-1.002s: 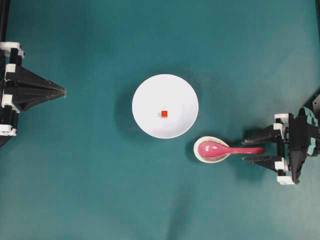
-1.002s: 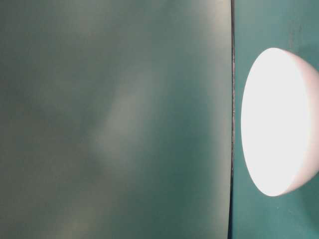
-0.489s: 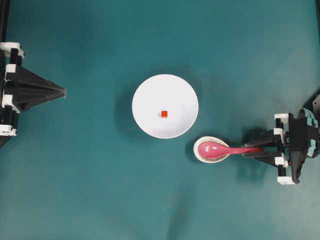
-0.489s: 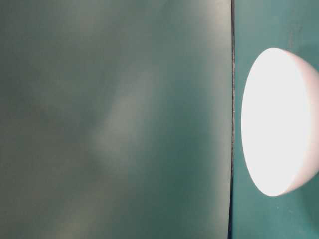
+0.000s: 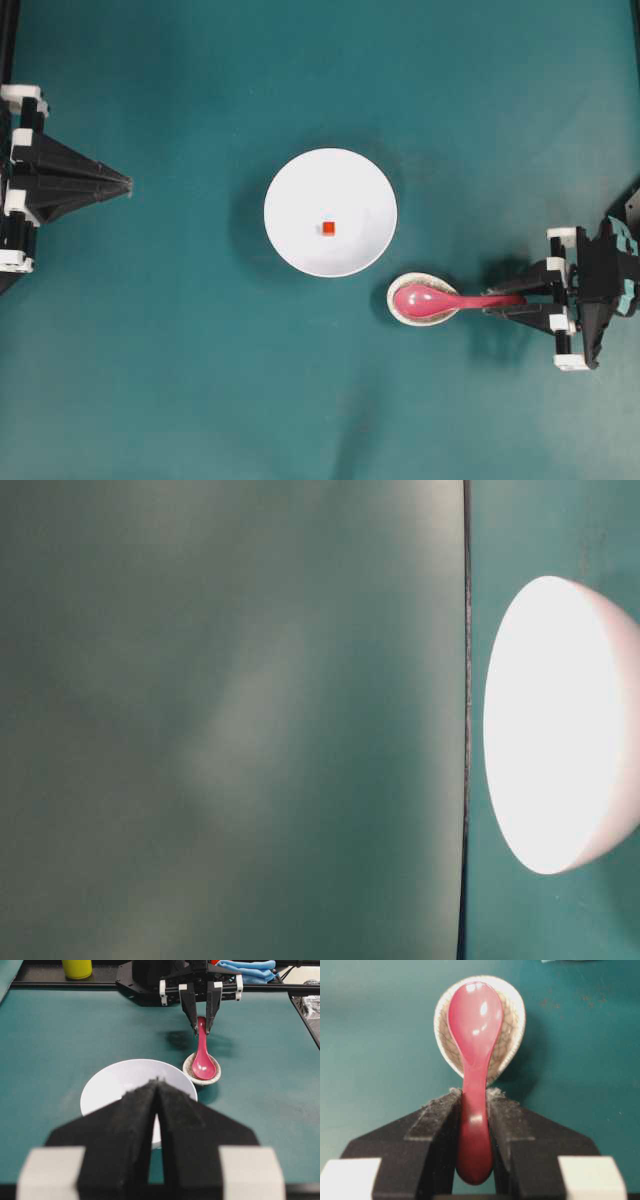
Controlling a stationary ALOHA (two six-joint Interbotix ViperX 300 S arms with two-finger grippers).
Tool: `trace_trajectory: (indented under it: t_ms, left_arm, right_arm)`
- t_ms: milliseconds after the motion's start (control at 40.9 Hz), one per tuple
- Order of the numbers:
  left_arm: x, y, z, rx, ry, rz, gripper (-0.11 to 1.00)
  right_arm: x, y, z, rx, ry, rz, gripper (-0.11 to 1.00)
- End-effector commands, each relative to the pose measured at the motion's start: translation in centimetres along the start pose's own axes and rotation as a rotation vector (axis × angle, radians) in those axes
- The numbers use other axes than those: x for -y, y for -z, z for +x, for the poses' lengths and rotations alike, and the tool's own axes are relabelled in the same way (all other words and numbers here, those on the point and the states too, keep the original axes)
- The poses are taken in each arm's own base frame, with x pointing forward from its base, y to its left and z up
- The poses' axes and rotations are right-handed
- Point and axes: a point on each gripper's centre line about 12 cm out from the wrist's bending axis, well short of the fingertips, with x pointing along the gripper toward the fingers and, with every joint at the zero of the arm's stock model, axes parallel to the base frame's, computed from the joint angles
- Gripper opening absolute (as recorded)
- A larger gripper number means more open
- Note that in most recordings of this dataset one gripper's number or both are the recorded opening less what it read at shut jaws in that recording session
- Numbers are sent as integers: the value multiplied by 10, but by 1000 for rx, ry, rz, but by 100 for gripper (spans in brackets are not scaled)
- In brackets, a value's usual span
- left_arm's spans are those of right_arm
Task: Grip the spoon and scoop the red block from the bowl with right arm.
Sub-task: 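Lift the spoon and carry it over the white bowl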
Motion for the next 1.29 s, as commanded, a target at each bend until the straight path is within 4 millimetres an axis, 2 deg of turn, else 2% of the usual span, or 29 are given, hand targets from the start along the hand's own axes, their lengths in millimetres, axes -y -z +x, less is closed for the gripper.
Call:
trace_trajectory:
  t_ms: [0, 122, 293, 440, 635, 782, 880, 1002, 1270]
  left_arm:
    - [0, -11, 2, 26, 0, 3, 0]
    - [0, -11, 2, 26, 0, 3, 0]
    - [0, -11, 2, 28, 0, 2, 0]
    - [0, -13, 1, 32, 0, 3, 0]
    - [0, -18, -4, 38, 0, 2, 0]
    - [0, -18, -6, 21, -1, 2, 0]
    - [0, -17, -7, 8, -1, 2, 0]
    - [0, -18, -7, 5, -1, 2, 0]
    - [0, -20, -8, 9, -1, 3, 0]
  right_arm:
    - [-5, -10, -2, 41, -23, 28, 24]
    - [-6, -27, -4, 97, -31, 56, 24]
    - [1, -71, -4, 200, 4, 62, 24]
    - [9, -125, 2, 209, 32, 27, 24]
    - [27, -203, 5, 75, -25, -51, 24]
    - [49, -240, 8, -47, -64, 5, 24]
    - [61, -256, 14, -148, -101, 20, 24]
    - [68, -263, 31, -258, -145, 30, 24]
    - [83, -258, 84, -492, -133, 85, 24]
